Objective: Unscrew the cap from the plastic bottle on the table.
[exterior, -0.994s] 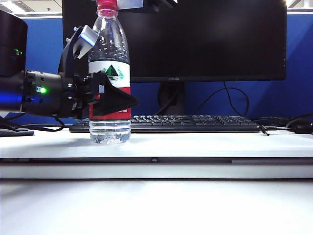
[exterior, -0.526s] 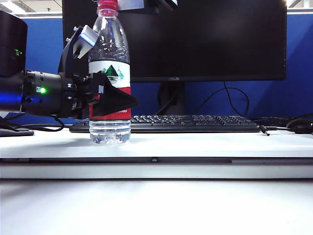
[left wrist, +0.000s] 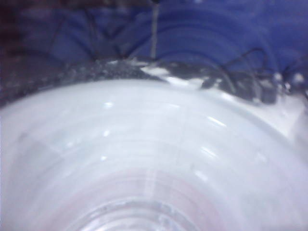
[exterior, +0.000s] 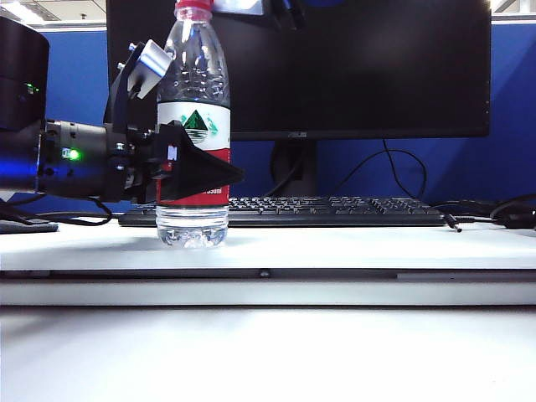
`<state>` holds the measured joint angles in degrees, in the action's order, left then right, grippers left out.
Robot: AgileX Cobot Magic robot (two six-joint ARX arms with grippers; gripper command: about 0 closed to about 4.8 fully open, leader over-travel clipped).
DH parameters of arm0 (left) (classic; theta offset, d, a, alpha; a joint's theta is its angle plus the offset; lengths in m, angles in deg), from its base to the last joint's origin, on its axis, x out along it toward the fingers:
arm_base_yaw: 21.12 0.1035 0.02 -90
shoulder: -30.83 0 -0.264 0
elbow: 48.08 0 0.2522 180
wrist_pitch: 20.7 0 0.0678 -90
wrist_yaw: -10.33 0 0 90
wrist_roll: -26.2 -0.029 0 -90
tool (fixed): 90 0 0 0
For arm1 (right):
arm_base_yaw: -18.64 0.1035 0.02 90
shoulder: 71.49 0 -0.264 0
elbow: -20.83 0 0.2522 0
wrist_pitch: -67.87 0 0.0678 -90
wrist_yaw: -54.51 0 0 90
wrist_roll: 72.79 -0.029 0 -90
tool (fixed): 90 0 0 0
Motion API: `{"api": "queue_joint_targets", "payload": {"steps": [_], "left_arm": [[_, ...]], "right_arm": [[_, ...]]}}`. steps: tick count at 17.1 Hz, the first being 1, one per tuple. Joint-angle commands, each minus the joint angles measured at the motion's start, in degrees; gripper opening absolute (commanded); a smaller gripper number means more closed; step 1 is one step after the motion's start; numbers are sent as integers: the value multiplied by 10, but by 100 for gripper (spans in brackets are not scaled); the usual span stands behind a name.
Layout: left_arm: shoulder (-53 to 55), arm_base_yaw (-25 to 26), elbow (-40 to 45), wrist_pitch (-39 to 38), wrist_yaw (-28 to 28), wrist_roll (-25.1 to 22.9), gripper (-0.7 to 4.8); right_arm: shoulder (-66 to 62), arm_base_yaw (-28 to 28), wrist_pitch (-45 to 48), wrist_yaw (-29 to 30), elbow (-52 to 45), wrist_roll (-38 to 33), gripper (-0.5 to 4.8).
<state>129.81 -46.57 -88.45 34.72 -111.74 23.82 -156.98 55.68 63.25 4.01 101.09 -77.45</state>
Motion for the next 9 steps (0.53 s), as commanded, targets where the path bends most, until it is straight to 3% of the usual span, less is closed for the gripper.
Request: {"api": "queue_joint_targets", "payload": {"steps": [1, 9], "left_arm": [[2, 2, -1, -14, 12, 13, 326], [2, 2, -1, -14, 12, 13, 326]], "right_arm": [[1, 0, 15, 26, 1, 3, 144], [1, -4, 96, 21, 1, -38, 144]]}}
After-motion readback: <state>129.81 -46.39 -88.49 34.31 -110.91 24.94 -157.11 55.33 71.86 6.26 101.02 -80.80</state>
